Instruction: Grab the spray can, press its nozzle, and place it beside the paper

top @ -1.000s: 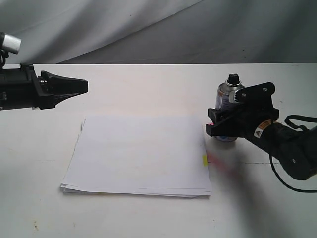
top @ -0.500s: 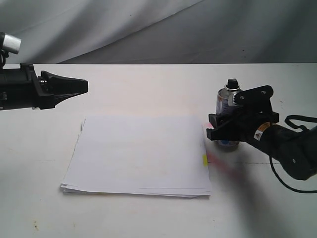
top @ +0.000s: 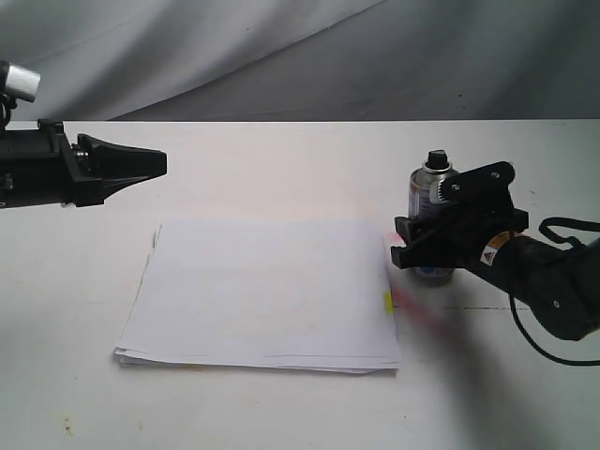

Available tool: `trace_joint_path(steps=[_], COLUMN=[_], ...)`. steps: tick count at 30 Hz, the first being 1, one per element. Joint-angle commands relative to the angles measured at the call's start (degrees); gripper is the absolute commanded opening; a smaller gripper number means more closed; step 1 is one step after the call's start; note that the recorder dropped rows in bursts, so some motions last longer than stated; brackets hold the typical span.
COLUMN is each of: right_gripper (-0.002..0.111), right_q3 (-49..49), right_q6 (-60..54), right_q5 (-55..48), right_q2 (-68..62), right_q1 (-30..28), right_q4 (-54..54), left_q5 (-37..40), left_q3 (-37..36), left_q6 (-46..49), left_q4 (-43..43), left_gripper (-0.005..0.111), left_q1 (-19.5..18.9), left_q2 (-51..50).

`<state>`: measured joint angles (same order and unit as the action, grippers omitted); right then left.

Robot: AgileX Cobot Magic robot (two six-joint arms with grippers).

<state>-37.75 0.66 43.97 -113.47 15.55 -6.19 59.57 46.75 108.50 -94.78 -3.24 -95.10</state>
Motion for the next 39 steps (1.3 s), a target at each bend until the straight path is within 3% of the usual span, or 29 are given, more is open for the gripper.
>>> trace_joint_path(steps=[1,6,11,25,34,39], right_gripper=[0.033,0.064,0.075,0.078,0.078,0.078], right_q3=[-0.03,-0.03,-0.03,-0.03,-0.03,-0.03], right_q6=[-2.08,-2.21,-2.79,-2.12,-2.27,-2.61], right_q5=[1.88,1.88,1.85,1.59,-6.30,-11.68], right_q2=[0.41,0.41,0.41,4.55,21.62,33.59], right_q1=[-0.13,-0.13,-0.13,-0.13,-0.13,-0.13], right_q4=[-0.28,-0.28,-0.28,-0.28,0.18,0.18], left_q5=[-0.11,-0.11,-0.11,-0.11,5.97,0.91], left_q3=[-0.19,-0.19,-0.19,-0.19,0.21,0.21], left_q6=[-0.53,-0.53,-0.53,-0.53,-0.42,-1.16], left_q4=[-0.22,-0.22,-0.22,-0.22,-1.74,-3.24], left_gripper=[0.000,0.000,0.000,0.000,0.000,0.000], left_q1=[-0.09,-0.09,-0.09,-0.09,-0.09,-0.09], left_q2=[0.49,0.49,0.49,0.49,1.71,9.96])
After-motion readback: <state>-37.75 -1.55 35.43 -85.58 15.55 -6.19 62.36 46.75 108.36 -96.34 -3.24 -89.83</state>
